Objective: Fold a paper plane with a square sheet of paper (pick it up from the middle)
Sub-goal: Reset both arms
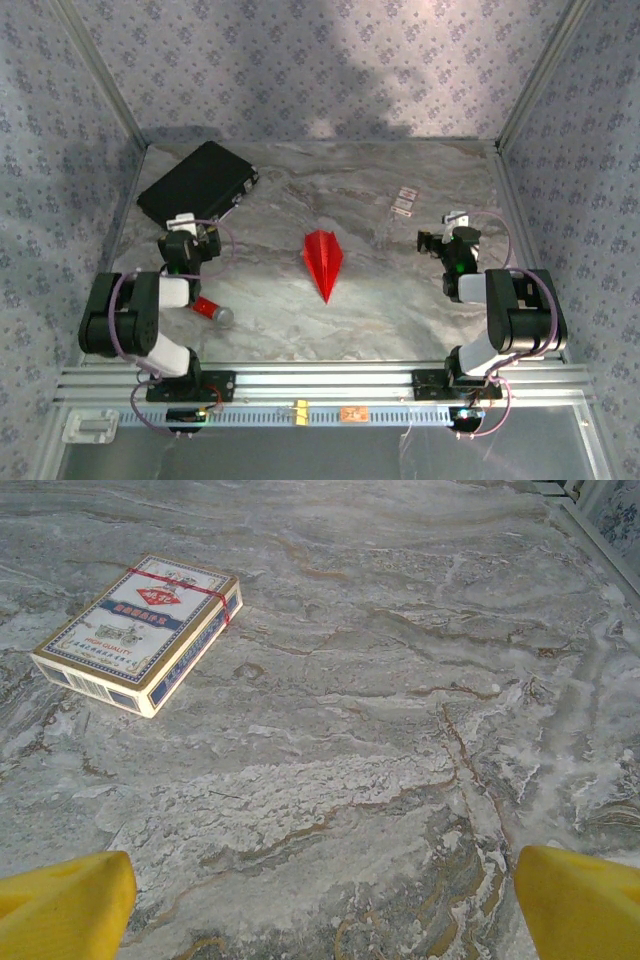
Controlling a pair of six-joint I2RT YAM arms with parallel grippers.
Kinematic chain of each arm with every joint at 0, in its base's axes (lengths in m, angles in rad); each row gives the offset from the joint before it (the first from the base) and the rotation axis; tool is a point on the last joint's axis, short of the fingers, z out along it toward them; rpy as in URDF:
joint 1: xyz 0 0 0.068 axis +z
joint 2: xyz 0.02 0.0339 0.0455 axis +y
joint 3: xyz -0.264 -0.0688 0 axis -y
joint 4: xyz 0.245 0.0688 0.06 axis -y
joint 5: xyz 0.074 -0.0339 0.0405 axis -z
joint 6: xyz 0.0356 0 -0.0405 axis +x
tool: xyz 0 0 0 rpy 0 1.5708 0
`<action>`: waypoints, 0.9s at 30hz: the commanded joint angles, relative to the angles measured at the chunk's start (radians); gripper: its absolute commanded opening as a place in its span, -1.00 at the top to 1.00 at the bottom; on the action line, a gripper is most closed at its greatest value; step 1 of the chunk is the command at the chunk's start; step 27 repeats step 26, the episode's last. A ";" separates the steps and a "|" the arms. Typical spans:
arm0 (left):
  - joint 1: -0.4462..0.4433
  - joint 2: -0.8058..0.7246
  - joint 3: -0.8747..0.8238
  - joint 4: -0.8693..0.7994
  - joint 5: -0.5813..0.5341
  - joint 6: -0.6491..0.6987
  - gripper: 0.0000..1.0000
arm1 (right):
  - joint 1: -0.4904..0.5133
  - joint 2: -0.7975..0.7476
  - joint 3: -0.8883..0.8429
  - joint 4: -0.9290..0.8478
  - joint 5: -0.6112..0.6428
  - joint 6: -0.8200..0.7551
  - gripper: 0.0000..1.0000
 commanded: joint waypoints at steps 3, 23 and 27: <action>0.012 0.001 0.040 0.052 0.091 0.011 -1.00 | -0.006 0.000 0.014 0.023 -0.014 0.007 -0.98; -0.009 -0.001 0.049 0.032 0.069 0.028 -1.00 | -0.005 0.000 0.016 0.021 -0.014 0.008 -0.98; -0.009 -0.001 0.049 0.032 0.068 0.027 -1.00 | -0.006 0.000 0.017 0.021 -0.014 0.007 -0.98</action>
